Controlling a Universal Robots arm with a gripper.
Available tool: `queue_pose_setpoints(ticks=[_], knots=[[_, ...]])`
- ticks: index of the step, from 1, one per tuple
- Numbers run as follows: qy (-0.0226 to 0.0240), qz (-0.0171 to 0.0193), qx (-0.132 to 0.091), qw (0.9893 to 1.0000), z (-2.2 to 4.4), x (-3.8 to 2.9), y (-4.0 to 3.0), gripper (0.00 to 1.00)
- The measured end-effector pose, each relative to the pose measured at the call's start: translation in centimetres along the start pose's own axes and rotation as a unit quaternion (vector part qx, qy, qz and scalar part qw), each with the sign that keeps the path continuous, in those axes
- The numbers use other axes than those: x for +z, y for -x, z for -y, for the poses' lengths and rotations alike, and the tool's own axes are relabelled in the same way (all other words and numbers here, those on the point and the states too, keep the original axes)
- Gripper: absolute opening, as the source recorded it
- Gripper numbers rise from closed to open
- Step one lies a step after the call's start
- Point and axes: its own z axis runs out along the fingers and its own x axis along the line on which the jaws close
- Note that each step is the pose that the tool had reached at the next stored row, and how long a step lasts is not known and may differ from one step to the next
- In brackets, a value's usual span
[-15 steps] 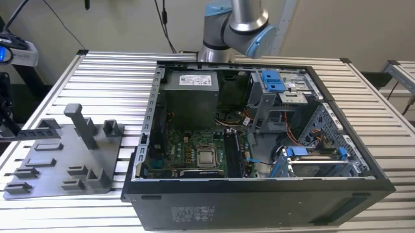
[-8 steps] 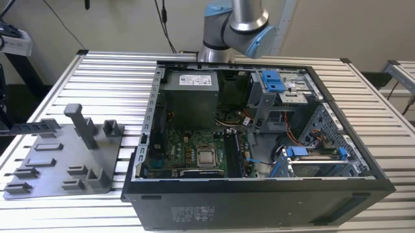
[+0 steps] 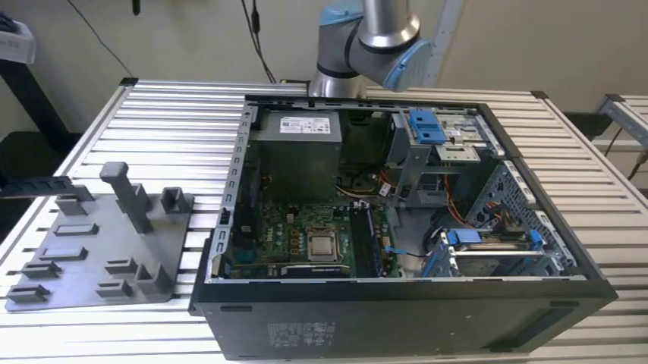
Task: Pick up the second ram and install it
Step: 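Pick up the second ram and move it above second insertion slot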
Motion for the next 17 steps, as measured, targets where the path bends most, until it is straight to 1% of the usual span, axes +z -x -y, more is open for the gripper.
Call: queue_pose_setpoints(ticks=[6,10,12,14,17], knots=[[0.0000,0.0000,0.000,1.0000,-0.05,-1.74,0.05,0.13],[0.0000,0.0000,0.000,1.0000,-0.10,-3.08,0.08,0.13],[-0.0002,0.0000,0.000,1.0000,-0.11,-3.65,0.10,0.13],[-0.0002,0.0000,0.000,1.0000,-0.13,-4.08,0.11,0.13],[-0.0004,0.0000,0.000,1.0000,-0.13,-4.12,0.11,0.13]])
